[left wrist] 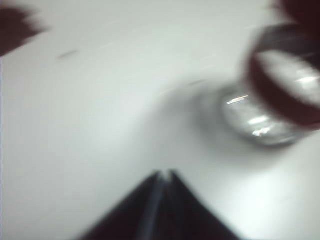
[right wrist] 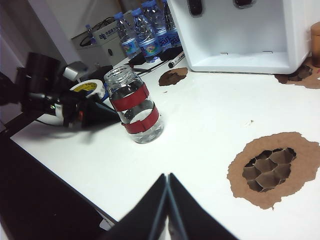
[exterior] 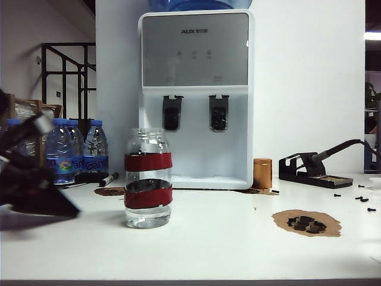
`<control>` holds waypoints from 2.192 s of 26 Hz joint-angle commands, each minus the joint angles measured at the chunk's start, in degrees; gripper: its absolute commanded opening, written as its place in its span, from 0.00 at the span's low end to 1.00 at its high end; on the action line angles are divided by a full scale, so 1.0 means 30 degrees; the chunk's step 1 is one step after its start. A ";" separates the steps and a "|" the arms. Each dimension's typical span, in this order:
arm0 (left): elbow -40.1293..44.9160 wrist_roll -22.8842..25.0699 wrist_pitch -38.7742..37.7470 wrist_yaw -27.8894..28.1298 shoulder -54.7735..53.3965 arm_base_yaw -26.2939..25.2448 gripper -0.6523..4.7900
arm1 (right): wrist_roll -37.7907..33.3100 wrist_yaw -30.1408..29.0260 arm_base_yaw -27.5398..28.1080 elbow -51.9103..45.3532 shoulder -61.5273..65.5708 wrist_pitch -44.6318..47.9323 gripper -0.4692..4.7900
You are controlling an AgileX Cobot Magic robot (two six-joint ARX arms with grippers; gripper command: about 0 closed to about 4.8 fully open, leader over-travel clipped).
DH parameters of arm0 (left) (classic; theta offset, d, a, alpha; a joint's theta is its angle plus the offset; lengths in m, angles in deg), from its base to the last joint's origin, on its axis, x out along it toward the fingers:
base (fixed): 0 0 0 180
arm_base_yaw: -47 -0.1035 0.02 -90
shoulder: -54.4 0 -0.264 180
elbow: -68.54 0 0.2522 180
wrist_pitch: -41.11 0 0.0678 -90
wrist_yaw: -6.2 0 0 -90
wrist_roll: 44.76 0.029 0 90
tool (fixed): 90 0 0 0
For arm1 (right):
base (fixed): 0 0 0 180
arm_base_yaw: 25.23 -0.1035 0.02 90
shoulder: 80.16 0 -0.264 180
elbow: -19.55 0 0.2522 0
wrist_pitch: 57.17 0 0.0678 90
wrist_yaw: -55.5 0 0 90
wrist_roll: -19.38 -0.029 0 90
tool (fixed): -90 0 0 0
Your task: Pick up the water bottle with two loops of red belts, then reach the front water dispenser and gently press the gray-black baffle horizontally to get a little water.
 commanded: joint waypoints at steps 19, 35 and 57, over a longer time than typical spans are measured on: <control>0.0015 -0.5843 -1.1715 1.0768 2.7897 -0.4204 0.11 | 0.0015 -0.0109 0.0036 0.0036 0.0000 0.0124 0.08; 0.4444 -0.6222 -1.3012 0.6156 3.3856 -0.4116 0.11 | 0.0015 -0.0109 0.0029 0.0036 0.0000 0.0117 0.08; 1.0724 -0.6149 -1.1606 0.5850 3.3696 -0.1719 0.11 | 0.0015 -0.0102 0.0022 0.0029 0.0000 0.0109 0.08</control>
